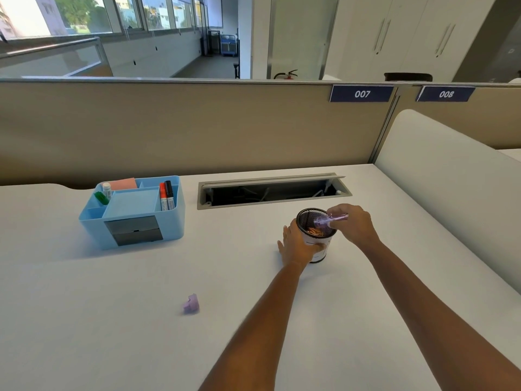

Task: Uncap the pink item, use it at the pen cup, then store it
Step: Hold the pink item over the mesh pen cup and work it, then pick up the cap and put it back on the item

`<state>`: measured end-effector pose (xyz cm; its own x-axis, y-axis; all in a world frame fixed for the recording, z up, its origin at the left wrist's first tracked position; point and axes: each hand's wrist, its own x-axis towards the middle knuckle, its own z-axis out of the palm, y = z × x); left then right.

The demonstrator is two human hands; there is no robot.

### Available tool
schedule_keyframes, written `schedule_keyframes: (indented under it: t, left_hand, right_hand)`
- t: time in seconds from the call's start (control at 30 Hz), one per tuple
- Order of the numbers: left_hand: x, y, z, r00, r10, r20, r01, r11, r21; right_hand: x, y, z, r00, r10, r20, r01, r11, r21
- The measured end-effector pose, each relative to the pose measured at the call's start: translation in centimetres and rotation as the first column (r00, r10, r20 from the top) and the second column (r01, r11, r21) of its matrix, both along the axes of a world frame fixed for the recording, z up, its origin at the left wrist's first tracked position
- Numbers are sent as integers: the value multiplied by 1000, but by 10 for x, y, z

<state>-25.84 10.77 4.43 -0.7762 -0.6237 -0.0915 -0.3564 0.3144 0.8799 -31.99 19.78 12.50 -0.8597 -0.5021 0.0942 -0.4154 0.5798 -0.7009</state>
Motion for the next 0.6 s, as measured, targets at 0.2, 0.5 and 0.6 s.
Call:
schedule_keyframes:
  t: [0.2,0.5,0.6]
  left_hand:
    - [10,-3,1,999,-37,-13,38,994,98]
    - [44,-10,13,949,192,-250,-123,956,267]
    - [58,-11,21,917,233,-324,-132,943,305]
  right_hand:
    - [16,5,-5,910,30,412,132,924,-359]
    - [50,-2,-17,580,349,736,414,652,-635]
    - [63,-11,-24,513,342,787,438,684,-583]
